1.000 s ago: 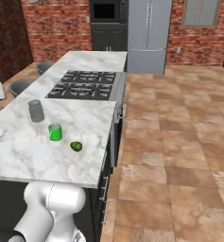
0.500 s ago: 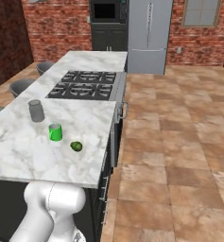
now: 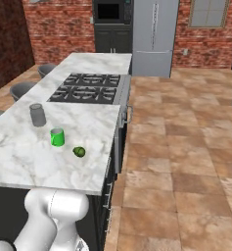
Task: Open the cabinet directly in front. Then move the beer and the mug to the dining counter with the jar on it.
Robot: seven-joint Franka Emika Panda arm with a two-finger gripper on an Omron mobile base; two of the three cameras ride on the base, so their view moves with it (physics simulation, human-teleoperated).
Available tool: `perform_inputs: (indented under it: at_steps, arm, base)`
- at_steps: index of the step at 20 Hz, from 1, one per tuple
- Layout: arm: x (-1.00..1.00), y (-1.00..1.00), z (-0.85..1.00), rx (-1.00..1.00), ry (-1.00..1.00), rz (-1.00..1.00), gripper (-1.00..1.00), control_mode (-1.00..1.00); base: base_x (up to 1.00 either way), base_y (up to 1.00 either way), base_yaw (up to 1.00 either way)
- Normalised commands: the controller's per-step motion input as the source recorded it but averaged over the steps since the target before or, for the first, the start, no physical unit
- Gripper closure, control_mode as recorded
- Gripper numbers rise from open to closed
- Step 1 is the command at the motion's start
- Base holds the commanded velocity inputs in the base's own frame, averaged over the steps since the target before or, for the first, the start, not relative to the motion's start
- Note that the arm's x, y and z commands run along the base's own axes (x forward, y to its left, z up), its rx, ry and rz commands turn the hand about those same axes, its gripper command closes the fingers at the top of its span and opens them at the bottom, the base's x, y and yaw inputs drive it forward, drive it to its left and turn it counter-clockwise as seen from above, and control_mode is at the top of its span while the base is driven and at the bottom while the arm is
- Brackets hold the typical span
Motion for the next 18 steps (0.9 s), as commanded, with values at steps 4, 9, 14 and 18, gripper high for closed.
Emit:
perform_inputs:
  at_steps: [4,9,14,18]
  arm:
    - [0.47,-0.1,-0.17,-0.01,0.0,0.0,1.0,-1.0]
    - [0.43,-0.53,-0.35,-0.06,0.0,0.0,1.0,-1.0]
    - [0.44,-0.58,-0.5,-0.13,0.0,0.0,1.0,-1.0]
    - [0.5,-0.54,-0.52,-0.16,0.0,0.0,1.0,-1.0]
  base:
    - [0.0,0.0,0.0]
    - [0.0,0.0,0.0]
    - [0.0,0.0,0.0]
    - [0.0,0.0,0.0]
